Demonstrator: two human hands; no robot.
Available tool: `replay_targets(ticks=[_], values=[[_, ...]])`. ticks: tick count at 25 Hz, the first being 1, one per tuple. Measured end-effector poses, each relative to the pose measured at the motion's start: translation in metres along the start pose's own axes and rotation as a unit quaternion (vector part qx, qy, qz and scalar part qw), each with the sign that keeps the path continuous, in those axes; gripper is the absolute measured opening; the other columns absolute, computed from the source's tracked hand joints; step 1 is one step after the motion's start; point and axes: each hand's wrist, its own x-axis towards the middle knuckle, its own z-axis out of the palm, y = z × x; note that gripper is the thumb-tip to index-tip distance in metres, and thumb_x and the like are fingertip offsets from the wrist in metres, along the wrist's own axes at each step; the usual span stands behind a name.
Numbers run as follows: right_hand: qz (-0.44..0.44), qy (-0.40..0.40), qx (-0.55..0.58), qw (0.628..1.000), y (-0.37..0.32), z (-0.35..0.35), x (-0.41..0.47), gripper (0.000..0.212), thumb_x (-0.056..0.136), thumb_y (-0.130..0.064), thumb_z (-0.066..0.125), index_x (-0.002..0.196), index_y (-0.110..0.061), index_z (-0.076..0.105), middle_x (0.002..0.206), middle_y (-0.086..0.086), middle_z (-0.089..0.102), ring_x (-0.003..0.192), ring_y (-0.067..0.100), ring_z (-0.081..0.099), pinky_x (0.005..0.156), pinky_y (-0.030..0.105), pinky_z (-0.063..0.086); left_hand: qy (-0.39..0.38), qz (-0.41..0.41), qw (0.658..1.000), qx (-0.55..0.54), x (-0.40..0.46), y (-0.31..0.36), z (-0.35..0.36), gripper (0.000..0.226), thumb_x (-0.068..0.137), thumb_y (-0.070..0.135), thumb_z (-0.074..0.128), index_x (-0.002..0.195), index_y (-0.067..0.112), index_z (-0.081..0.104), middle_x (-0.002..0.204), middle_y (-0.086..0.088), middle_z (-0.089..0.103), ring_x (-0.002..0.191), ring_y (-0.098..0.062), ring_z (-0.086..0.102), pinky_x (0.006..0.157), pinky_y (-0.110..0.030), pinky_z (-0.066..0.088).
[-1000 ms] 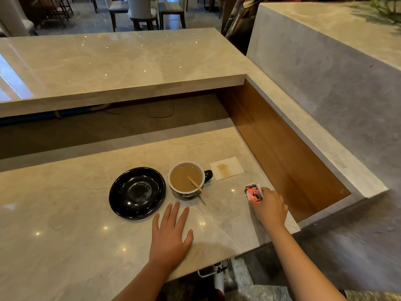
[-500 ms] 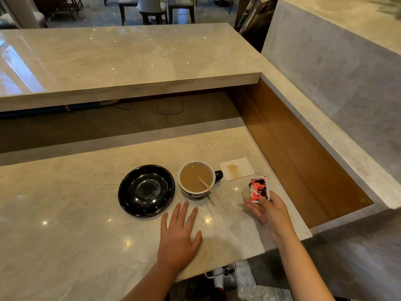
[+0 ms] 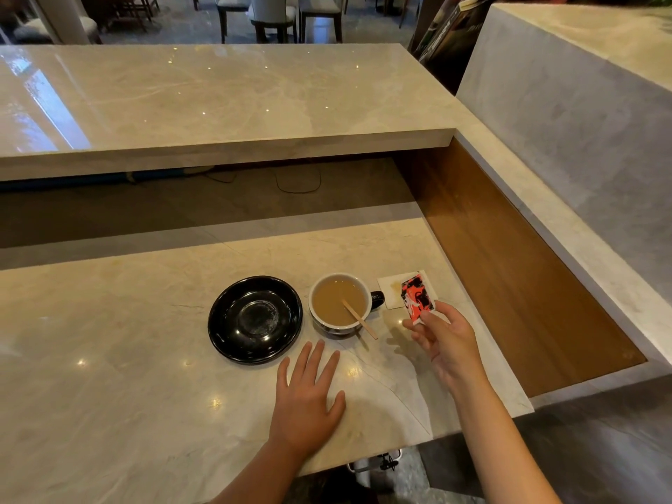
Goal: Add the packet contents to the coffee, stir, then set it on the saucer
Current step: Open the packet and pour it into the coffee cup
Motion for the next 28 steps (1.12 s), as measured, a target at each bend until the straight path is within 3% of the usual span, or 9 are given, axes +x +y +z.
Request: replay_targets(ticks=[3,7,10,13,15,18,24,26,28], values=[[-0.079,-0.014,-0.154,0.985,-0.012,0.018,0.003,0.023,0.088,0.004,0.053,0.107,-0.007,0.05,0.079,0.018,0.064,0.048,0.008,0.065,0.044,0.018,0.051,-0.01,-0.006,1.0,0.006,0.0,0.0,0.0,0.059,0.084,0.048,0.043,0.138,0.023,0.046,0.146,-0.009,0.039,0.136,-0.025,0.027,0.106,-0.05,0.017],[-0.185,-0.025,-0.344,0.92,-0.02,0.037,0.015,0.029,0.081,-0.002,0.062,0.099,-0.022,0.05,0.093,0.006,0.064,0.071,0.021,0.069,0.063,0.033,0.055,-0.019,-0.013,1.0,0.016,0.001,0.001,-0.002,0.058,0.085,0.049,0.042,0.138,0.024,0.046,0.146,-0.008,0.039,0.136,-0.026,0.029,0.105,-0.05,0.016],[-0.23,-0.048,-0.428,0.873,-0.025,0.046,0.021,0.027,0.082,-0.003,0.061,0.101,-0.021,0.053,0.093,0.005,0.067,0.077,0.024,0.068,0.064,0.031,0.052,-0.025,-0.016,0.999,0.021,0.001,0.001,-0.002,0.058,0.085,0.049,0.042,0.139,0.025,0.044,0.146,-0.008,0.038,0.136,-0.025,0.028,0.105,-0.05,0.014],[-0.296,-0.099,-0.518,0.796,-0.029,0.053,0.022,0.025,0.086,-0.004,0.059,0.108,-0.014,0.056,0.097,0.008,0.068,0.075,0.02,0.061,0.063,0.025,0.045,-0.028,-0.019,0.999,0.023,0.001,0.001,-0.002,0.059,0.085,0.05,0.042,0.139,0.026,0.042,0.147,-0.007,0.038,0.136,-0.025,0.028,0.105,-0.05,0.014],[-0.322,-0.13,-0.566,0.748,-0.031,0.057,0.023,0.024,0.087,-0.006,0.056,0.11,-0.013,0.055,0.101,0.01,0.067,0.076,0.019,0.055,0.066,0.028,0.045,-0.029,-0.019,0.999,0.022,0.001,0.002,-0.003,0.058,0.085,0.05,0.043,0.139,0.027,0.042,0.147,-0.007,0.038,0.136,-0.025,0.028,0.105,-0.05,0.014],[-0.334,-0.161,-0.6,0.709,-0.032,0.061,0.026,0.022,0.088,-0.008,0.054,0.11,-0.015,0.055,0.101,0.011,0.067,0.081,0.024,0.058,0.07,0.037,0.05,-0.029,-0.02,0.999,0.024,0.001,0.002,-0.004,0.059,0.085,0.05,0.043,0.139,0.027,0.042,0.147,-0.007,0.038,0.136,-0.025,0.028,0.105,-0.05,0.013],[-0.33,-0.162,-0.598,0.713,-0.034,0.065,0.029,0.023,0.089,-0.009,0.054,0.111,-0.016,0.056,0.1,0.01,0.068,0.084,0.026,0.061,0.073,0.037,0.052,-0.03,-0.02,0.999,0.023,0.001,0.002,-0.004,0.058,0.085,0.05,0.042,0.138,0.027,0.044,0.145,-0.007,0.04,0.135,-0.026,0.031,0.104,-0.05,0.015],[-0.313,-0.145,-0.569,0.746,-0.032,0.064,0.029,0.023,0.089,-0.009,0.055,0.111,-0.017,0.056,0.094,0.006,0.066,0.08,0.024,0.063,0.071,0.036,0.054,-0.03,-0.021,0.999,0.021,0.001,0.002,-0.004,0.059,0.085,0.05,0.042,0.138,0.027,0.044,0.146,-0.007,0.04,0.135,-0.026,0.031,0.104,-0.05,0.015],[-0.274,-0.118,-0.515,0.804,-0.025,0.06,0.031,0.018,0.09,-0.011,0.054,0.107,-0.017,0.057,0.087,0.002,0.063,0.076,0.022,0.064,0.066,0.032,0.053,-0.032,-0.022,0.999,0.022,0.001,0.002,-0.004,0.059,0.085,0.051,0.042,0.139,0.027,0.043,0.146,-0.007,0.039,0.135,-0.025,0.03,0.104,-0.05,0.015]])
